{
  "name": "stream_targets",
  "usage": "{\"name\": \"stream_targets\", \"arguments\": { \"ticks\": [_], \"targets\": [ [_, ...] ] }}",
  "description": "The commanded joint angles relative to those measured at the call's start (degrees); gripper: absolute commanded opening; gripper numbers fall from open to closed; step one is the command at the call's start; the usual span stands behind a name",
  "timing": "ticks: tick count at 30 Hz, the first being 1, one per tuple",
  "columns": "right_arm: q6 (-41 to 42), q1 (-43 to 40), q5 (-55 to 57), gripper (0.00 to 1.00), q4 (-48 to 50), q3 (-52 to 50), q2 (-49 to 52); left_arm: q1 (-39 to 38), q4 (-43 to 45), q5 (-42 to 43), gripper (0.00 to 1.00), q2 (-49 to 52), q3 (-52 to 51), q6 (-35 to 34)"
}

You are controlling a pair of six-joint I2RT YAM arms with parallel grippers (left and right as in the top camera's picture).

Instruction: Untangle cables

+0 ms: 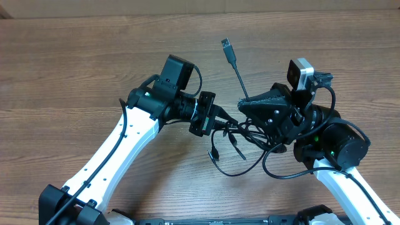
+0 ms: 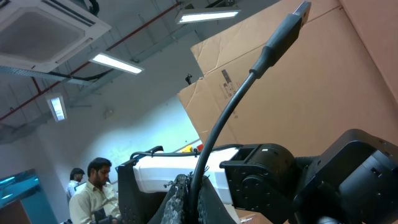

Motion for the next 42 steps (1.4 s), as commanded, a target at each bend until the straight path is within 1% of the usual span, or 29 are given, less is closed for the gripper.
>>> {"name": "stream_targets", "arguments": {
  "ticks": [1,2,5,6,7,9,11,14,15,16,23,26,28,29,30,34,36,39,42],
  "targets": [
    [0.31,0.24,0.28,0.04,0.17,0.94,-0.13,-0.28,-0.02,0.39,0.04,0.22,0.44,-0.66],
    [0.31,0.24,0.24,0.04,0.17,0.94,-0.13,-0.28,-0.02,0.17,0.04,0.22,0.44,-0.63],
    [0.31,0.22,0.26,0.19,0.17,0.94,-0.13,-0.26,-0.02,0.04,0.04,0.22,0.44,-0.59],
    [0.31,0.22,0.24,0.35,0.17,0.94,-0.13,-0.17,-0.02,0.02,0.04,0.22,0.44,-0.59],
    [0.31,0.22,0.26,0.54,0.17,0.94,-0.13,-0.04,-0.02,0.00,0.04,0.22,0.44,-0.57],
    [0.33,0.22,0.26,0.64,0.17,0.94,-0.13,0.59,-0.02,0.04,0.04,0.22,0.44,-0.15],
    [0.33,0.22,0.24,0.70,0.17,0.94,-0.13,1.57,-0.04,0.11,0.04,0.22,0.44,0.76],
    [0.31,0.22,0.24,0.83,0.17,0.94,-0.13,3.63,-0.09,0.72,0.04,0.22,0.44,1.99],
    [0.31,0.22,0.26,0.90,0.17,0.94,-0.13,4.20,-0.11,0.90,0.04,0.22,0.44,1.99],
    [0.31,0.22,0.26,0.99,0.17,0.94,-0.13,4.98,-0.15,0.90,0.04,0.22,0.44,1.97],
    [0.31,0.22,0.22,1.00,0.13,0.94,-0.13,10.95,-0.50,0.87,0.04,0.22,0.44,2.91],
    [0.31,0.22,0.33,1.00,-1.60,0.94,-0.13,13.99,-0.74,1.16,0.04,0.22,0.44,4.55],
    [0.28,0.20,0.59,1.00,-5.77,0.94,-0.13,15.65,-0.79,2.43,0.04,0.22,0.44,5.73],
    [0.28,0.20,1.27,1.00,-10.27,0.94,-0.13,16.74,-0.79,3.32,0.04,0.22,0.44,6.34],
    [0.28,0.20,1.70,1.00,-12.28,0.94,-0.13,17.51,-0.79,3.41,0.04,0.22,0.44,6.73],
    [0.04,0.09,7.32,1.00,-25.99,0.94,-0.13,20.83,-0.94,2.80,0.04,0.22,0.44,7.98],
    [0.04,0.11,9.84,1.00,-30.73,0.94,-0.13,22.40,-0.92,2.05,0.04,0.22,0.44,8.04],
    [-0.85,0.11,13.35,1.00,-36.50,0.94,-0.13,24.26,-0.90,-1.55,0.04,0.22,0.44,8.44],
    [-1.84,0.09,15.34,1.00,-40.15,0.94,-0.13,25.77,-0.13,-1.75,0.04,0.22,0.44,12.28]
  ]
}}
